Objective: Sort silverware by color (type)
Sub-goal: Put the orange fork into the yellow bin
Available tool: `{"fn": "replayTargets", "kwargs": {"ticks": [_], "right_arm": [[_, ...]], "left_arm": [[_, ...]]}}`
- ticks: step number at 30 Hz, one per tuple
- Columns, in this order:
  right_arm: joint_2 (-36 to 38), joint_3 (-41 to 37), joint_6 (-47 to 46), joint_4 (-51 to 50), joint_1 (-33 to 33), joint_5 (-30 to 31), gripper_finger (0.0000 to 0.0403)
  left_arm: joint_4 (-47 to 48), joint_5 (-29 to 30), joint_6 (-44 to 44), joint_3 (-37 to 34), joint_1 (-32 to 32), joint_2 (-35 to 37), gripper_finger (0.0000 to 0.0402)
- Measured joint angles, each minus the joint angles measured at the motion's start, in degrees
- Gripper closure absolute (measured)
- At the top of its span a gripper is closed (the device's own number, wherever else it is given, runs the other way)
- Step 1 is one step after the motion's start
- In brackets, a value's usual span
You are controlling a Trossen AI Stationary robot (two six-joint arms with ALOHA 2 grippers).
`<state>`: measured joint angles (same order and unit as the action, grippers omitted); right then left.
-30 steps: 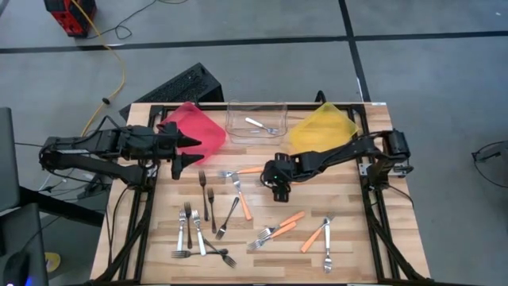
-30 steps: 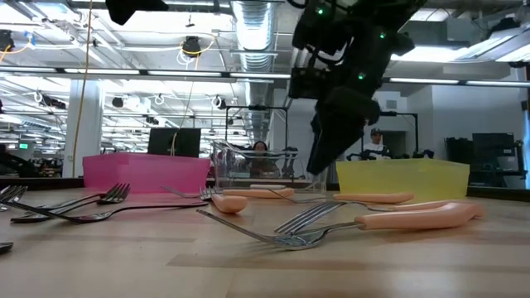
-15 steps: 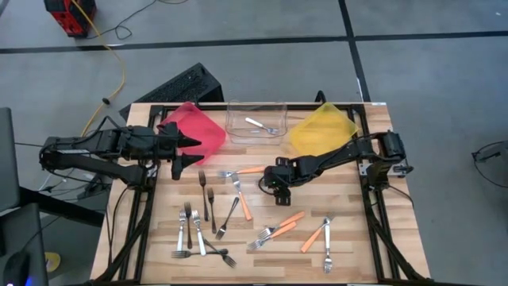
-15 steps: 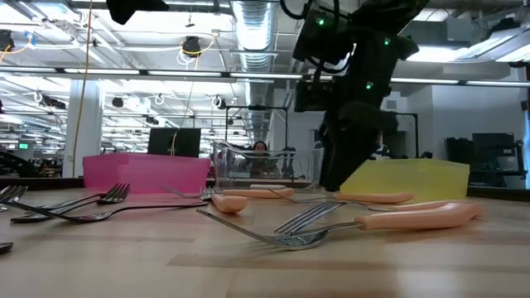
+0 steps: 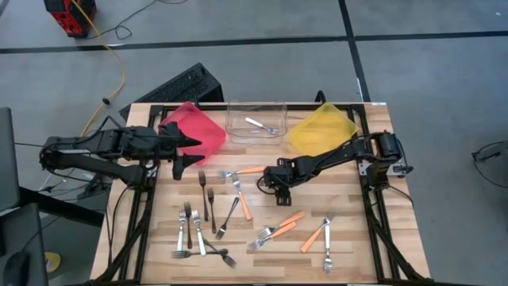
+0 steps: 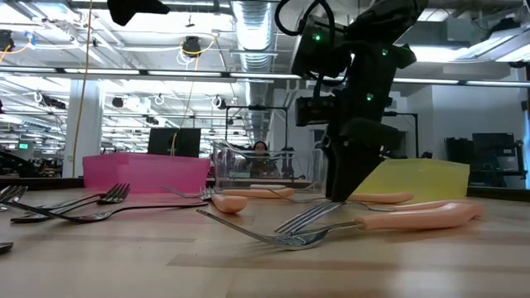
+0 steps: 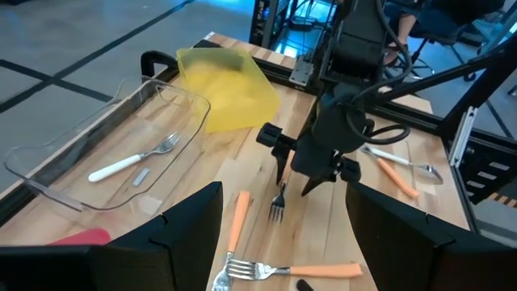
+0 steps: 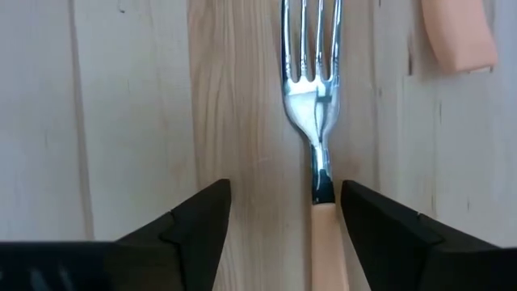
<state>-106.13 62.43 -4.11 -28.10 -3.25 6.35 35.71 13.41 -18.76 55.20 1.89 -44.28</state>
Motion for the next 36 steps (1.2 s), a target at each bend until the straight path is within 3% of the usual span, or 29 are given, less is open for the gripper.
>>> {"fn": "replayTargets", "kwargs": {"ticks": [6, 18, 29, 36], "right_arm": [[0.07, -1.03, -1.11, -0.33, -0.11, 0.76, 0.0171], [0.05, -1.11, -5.73, -2.38, 0.00, 1.02, 0.0354], [1.17, 1.94, -9.72, -4.36, 0.11, 0.26, 0.0357], [8.51, 4.42, -11.01, -5.04, 2.37, -0.12, 0.0357]], "left_arm": [[0.03, 0.09, 0.09, 0.00, 0.00, -0.82, 0.0155], [0.84, 1.05, 0.08, 0.00, 0.00, -0.84, 0.0155], [0.84, 1.18, -1.03, 0.00, 0.02, -0.84, 0.0155], [0.88, 1.18, -1.03, 0.02, 0.00, -0.82, 0.0155]]}}
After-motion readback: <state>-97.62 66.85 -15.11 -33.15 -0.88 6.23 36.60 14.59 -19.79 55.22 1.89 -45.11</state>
